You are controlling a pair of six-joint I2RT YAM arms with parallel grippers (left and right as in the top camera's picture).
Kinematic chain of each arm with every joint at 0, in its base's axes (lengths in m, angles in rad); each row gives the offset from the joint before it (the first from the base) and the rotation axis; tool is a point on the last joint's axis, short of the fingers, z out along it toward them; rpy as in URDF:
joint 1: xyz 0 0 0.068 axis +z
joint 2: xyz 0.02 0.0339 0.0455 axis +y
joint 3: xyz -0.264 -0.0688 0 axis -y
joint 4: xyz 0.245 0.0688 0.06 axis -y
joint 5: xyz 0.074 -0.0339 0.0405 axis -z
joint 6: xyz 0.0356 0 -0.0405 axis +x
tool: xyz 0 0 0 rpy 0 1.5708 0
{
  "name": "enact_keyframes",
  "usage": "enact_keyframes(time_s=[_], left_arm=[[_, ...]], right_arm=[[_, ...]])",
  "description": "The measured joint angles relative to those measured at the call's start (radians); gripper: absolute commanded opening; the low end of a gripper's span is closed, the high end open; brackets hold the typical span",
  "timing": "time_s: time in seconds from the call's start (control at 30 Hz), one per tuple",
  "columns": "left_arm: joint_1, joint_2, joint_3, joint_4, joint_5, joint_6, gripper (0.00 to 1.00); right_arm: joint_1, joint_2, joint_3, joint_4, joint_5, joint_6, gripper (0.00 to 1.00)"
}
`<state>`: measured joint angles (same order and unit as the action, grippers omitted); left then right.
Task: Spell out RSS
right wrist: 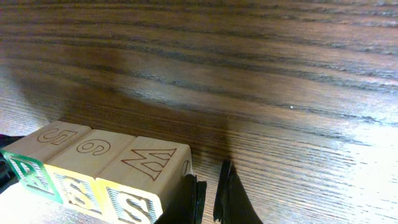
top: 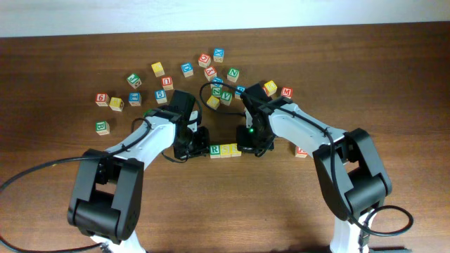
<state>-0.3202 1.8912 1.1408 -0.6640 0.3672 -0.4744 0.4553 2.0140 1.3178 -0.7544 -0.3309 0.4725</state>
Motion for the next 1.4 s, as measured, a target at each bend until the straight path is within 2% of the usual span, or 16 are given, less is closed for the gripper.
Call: enact_keyframes(time_s=[0.63, 0.77, 0.87, 0.97, 1.0, 1.03, 1.07, 1.1, 1.13, 1.2, 1.23, 1.3, 1.4], left_arm=[[0.0, 0.0, 0.0, -0.004, -0.011, 0.0, 0.0], [0.0, 0.0, 0.0, -0.021, -0.098, 0.0, 0.0], [0.011, 0.0, 0.0, -0.027, -0.132, 0.005, 0.0], [0.099, -0.024, 0.0, -0.075, -0.14, 0.032, 0.0], [0.116, -0.094, -0.004, -0.114, -0.141, 0.046, 0.0], [0.12, -0.211, -0.004, -0.136, -0.14, 0.056, 0.0], [0.12, -0.328, -0.004, -0.174, -0.141, 0.061, 0.12], [0.12, -0.413, -0.004, -0.201, -0.14, 0.064, 0.33], [0.12, -0.531, -0.003, -0.246, -0.14, 0.067, 0.63], [0.12, -0.683, -0.003, -0.337, -0.141, 0.072, 0.99], [0.12, -0.753, -0.003, -0.373, -0.148, 0.07, 0.99], [0.12, -0.794, -0.003, -0.449, -0.171, 0.071, 0.99], [0.12, -0.794, -0.003, -0.5, -0.189, 0.071, 0.99]], right_arm=[[-0.003, 0.0, 0.0, -0.005, -0.004, 0.03, 0.05], [-0.008, 0.0, 0.0, -0.029, 0.0, 0.033, 0.04], [-0.008, -0.004, 0.001, -0.08, 0.047, 0.033, 0.06], [-0.032, -0.024, 0.008, -0.195, 0.124, 0.034, 0.05], [-0.054, -0.096, 0.01, -0.258, 0.138, 0.034, 0.05], [-0.063, -0.167, 0.016, -0.283, 0.147, 0.034, 0.11], [-0.066, -0.298, 0.024, -0.36, 0.158, 0.034, 0.25], [-0.066, -0.37, 0.027, -0.397, 0.164, 0.032, 0.47], [-0.066, -0.483, 0.034, -0.456, 0.179, 0.029, 0.55], [-0.066, -0.638, 0.036, -0.561, 0.201, 0.028, 0.67], [-0.066, -0.75, 0.037, -0.61, 0.211, 0.029, 0.99], [-0.066, -0.914, 0.032, -0.686, 0.221, 0.029, 0.98], [-0.065, -1.06, 0.011, -0.739, 0.226, 0.029, 0.98]])
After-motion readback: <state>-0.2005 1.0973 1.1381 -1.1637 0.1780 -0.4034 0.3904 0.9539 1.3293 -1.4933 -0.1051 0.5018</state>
